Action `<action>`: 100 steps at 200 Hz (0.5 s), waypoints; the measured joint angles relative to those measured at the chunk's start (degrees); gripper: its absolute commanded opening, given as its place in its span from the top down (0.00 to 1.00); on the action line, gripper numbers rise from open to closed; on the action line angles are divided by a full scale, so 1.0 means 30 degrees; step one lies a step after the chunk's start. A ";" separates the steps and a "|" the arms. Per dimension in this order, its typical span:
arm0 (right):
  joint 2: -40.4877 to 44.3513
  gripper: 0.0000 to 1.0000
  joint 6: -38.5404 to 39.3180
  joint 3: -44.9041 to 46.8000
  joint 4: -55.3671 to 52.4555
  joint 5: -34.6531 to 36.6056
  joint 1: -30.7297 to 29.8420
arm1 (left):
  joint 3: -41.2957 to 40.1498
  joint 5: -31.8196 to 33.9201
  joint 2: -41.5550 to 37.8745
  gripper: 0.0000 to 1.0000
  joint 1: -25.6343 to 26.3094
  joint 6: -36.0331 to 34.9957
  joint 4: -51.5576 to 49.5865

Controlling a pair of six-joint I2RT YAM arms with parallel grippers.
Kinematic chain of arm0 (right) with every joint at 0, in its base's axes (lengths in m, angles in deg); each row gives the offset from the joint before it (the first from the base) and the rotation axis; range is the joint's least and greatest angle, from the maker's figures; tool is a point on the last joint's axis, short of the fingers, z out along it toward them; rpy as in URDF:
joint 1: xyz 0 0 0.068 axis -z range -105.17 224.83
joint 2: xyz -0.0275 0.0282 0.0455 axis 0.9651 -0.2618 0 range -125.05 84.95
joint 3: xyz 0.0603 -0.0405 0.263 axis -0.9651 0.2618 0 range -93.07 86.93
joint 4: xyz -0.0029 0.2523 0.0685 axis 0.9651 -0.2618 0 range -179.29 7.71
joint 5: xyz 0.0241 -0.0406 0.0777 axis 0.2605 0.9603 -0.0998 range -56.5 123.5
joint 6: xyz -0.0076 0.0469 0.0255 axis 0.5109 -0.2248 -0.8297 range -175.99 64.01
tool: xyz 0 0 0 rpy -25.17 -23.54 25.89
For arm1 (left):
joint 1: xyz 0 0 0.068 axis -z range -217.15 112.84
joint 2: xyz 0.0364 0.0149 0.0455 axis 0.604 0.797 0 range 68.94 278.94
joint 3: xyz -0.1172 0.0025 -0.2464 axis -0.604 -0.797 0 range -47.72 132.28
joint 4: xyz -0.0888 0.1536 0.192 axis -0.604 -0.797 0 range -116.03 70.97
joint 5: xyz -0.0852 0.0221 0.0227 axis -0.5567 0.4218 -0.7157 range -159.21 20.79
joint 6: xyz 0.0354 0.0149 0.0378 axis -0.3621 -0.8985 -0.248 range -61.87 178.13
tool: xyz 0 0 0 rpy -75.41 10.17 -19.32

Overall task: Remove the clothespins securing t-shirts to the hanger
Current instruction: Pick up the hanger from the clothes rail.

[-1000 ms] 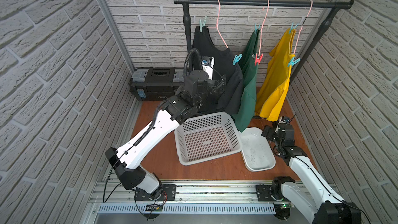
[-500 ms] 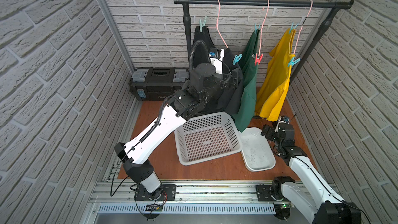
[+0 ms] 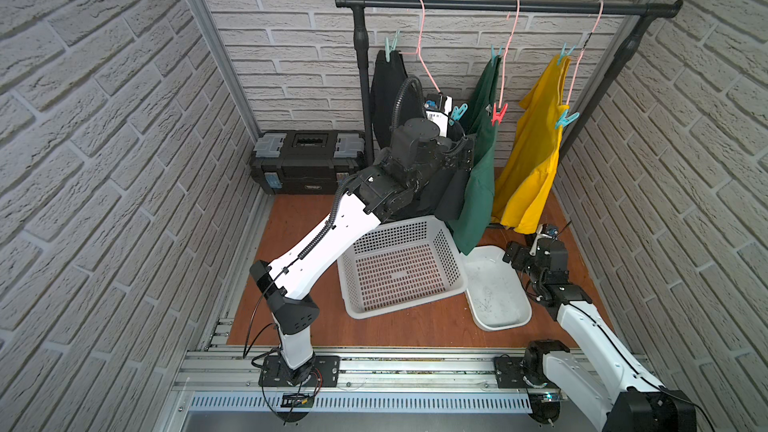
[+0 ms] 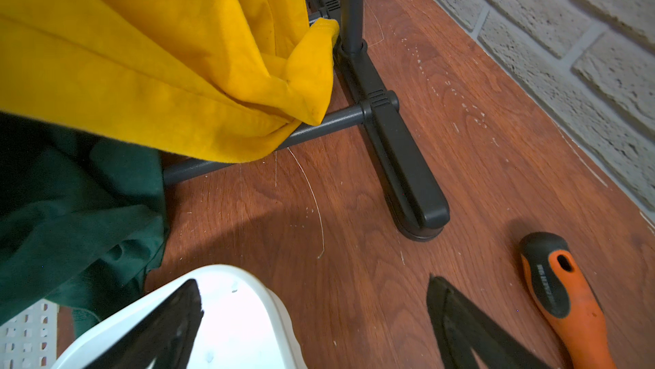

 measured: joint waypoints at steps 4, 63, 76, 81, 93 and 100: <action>0.0015 0.00 0.0000 0.0000 0.0000 0.0000 0.0000 | 0.0007 0.0073 0.0073 0.09 0.0000 -0.0007 -0.0095; 0.0430 0.00 0.0000 0.0299 0.0226 -0.0350 0.0000 | -0.0007 0.1647 0.0138 0.22 0.0007 -0.0933 -0.0998; 0.0437 0.00 0.0000 0.0313 0.0211 -0.0364 0.0000 | -0.0146 0.1996 -0.0044 0.25 0.0007 -0.1188 -0.1042; 0.0459 0.00 0.0000 0.0313 0.0219 -0.0379 0.0000 | -0.0233 0.2157 -0.0160 0.26 0.0007 -0.1341 -0.1064; 0.0554 0.00 0.0000 0.0313 0.0219 -0.0401 0.0000 | -0.0576 0.2506 -0.0546 0.29 0.0007 -0.1552 -0.1049; 0.0641 0.00 0.0000 0.0313 0.0219 -0.0408 0.0000 | -0.0860 0.2681 -0.0852 0.32 0.0007 -0.1690 -0.1049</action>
